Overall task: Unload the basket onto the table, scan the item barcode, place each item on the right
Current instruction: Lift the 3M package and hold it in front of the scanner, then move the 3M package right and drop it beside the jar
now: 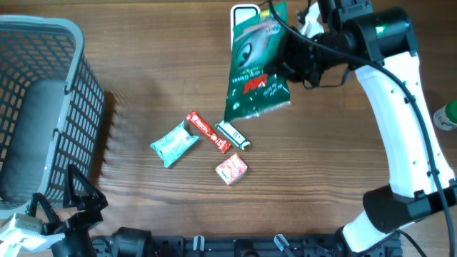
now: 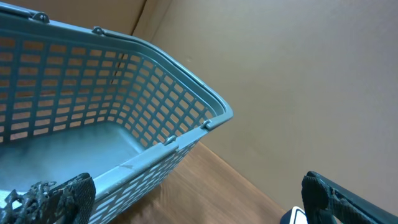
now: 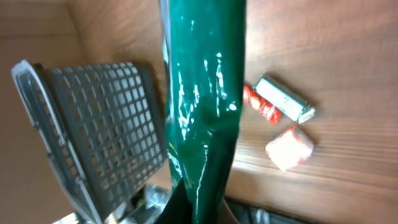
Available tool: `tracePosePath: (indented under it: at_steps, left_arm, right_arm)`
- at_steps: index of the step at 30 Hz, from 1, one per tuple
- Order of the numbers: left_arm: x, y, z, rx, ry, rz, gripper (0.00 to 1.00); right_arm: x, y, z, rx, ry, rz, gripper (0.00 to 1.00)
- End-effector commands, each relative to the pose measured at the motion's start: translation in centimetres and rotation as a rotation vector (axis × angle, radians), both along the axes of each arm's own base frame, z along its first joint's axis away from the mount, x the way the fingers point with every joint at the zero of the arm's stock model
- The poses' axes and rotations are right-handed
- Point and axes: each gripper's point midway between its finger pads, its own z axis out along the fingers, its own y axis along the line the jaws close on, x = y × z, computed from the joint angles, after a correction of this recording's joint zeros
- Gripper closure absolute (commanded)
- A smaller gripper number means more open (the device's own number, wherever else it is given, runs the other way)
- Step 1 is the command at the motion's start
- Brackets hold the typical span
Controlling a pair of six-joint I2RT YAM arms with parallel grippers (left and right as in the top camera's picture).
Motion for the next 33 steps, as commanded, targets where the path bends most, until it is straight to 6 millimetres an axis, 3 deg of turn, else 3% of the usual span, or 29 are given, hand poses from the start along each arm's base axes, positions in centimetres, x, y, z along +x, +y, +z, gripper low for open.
tracePosePath:
  at_steps: [1,3,8,10,12,17,21,23,25,28,30,31,32,33]
  left_arm:
    - [-0.2,0.3,0.1,-0.006,-0.008,0.017,0.0]
    - [-0.2,0.3,0.1,-0.006,-0.008,0.017,0.0]
    - [-0.2,0.3,0.1,-0.006,-0.008,0.017,0.0]
    - [-0.2,0.3,0.1,-0.006,-0.008,0.017,0.0]
    - [-0.2,0.3,0.1,-0.006,-0.008,0.017,0.0]
    - [-0.2,0.3,0.1,-0.006,-0.008,0.017,0.0]
    - [-0.2,0.3,0.1,-0.006,-0.008,0.017,0.0]
    - [-0.2,0.3,0.1,-0.006,-0.008,0.017,0.0]
    - [-0.2,0.3,0.1,-0.006,-0.008,0.017,0.0]
    - [-0.2,0.3,0.1,-0.006,-0.008,0.017,0.0]
    - [-0.2,0.3,0.1,-0.006,-0.008,0.017,0.0]
    - [-0.2,0.3,0.1,-0.006,-0.008,0.017,0.0]
    - [-0.2,0.3,0.1,-0.006,-0.008,0.017,0.0]
    - [-0.2,0.3,0.1,-0.006,-0.008,0.017,0.0]
  right_arm:
    - [4.2,1.6,-0.2,-0.002,-0.208,0.117,0.96]
    - [6.8,2.7,-1.1,0.017,-0.261,0.13,0.95]
    - [15.3,4.9,-8.6,0.014,-0.354,0.154,0.96]
    - [17.2,4.1,-12.0,-0.002,-0.325,0.127,0.96]
    - [18.7,1.5,-14.7,-0.075,-0.29,0.065,0.96]
    - [18.2,-1.6,-15.9,-0.094,-0.207,0.029,0.96]
    - [16.0,-0.6,-16.0,-0.041,-0.173,0.149,0.95]
    - [13.0,-0.9,-15.8,0.008,-0.094,0.238,0.96]
    - [10.5,-4.9,-16.8,-0.064,0.079,0.161,0.95]
    - [9.5,-13.8,-18.0,-0.233,0.205,-0.013,0.96]
    - [9.3,-20.8,-18.6,-0.348,0.243,-0.144,0.95]
    - [8.8,-25.4,-19.1,-0.449,0.286,-0.264,0.95]
    - [6.7,-33.0,-19.3,-0.643,0.388,-0.517,0.95]
    - [5.3,-36.9,-19.1,-0.728,0.429,-0.651,0.95]
